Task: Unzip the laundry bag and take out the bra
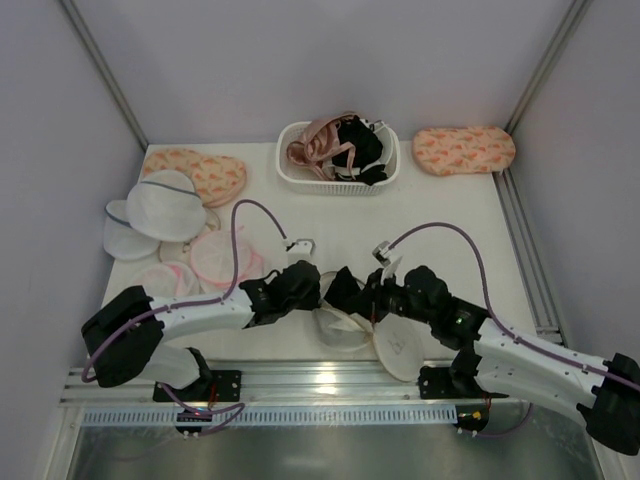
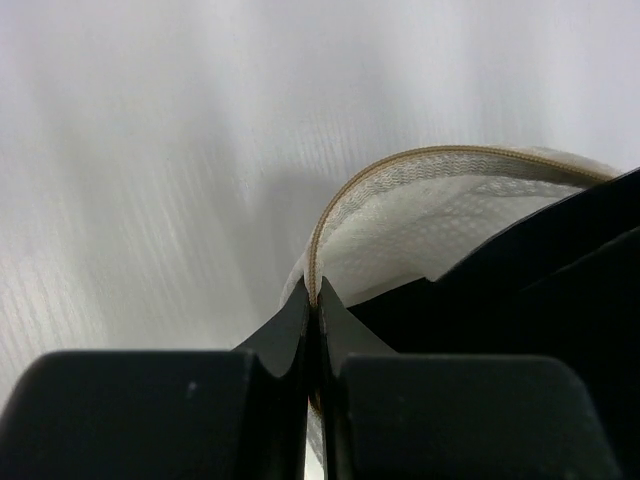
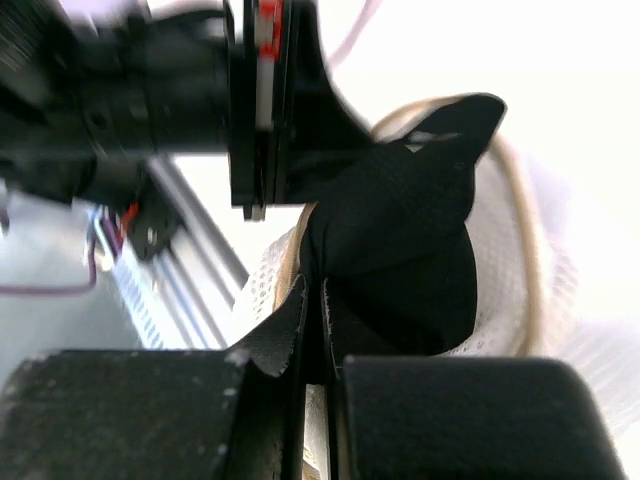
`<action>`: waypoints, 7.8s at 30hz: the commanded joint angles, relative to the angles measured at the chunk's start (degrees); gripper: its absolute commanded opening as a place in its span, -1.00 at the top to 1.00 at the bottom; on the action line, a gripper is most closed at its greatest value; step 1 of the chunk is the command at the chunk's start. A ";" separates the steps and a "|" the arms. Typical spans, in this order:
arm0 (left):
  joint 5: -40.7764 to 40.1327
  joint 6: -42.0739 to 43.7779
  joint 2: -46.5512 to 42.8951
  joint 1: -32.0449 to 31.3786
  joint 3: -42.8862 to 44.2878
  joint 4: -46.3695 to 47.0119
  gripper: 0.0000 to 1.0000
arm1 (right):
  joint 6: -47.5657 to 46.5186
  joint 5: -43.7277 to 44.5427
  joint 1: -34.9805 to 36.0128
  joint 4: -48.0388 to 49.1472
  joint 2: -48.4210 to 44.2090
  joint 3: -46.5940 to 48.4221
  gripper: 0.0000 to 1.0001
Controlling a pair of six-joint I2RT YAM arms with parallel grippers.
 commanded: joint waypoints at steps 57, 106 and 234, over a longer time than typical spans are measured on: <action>-3.23 -2.90 -25.88 0.34 -7.60 -11.28 1.00 | 3.26 16.55 -29.54 -0.09 88.89 107.30 0.90; -7.37 -19.69 -6.13 0.43 -18.51 27.19 1.00 | 28.74 44.60 7.02 -41.75 -5.58 5.79 -0.99; -9.82 -16.61 -75.20 5.97 -9.98 -33.61 -0.99 | -24.00 58.27 9.66 -18.31 48.44 45.45 -0.58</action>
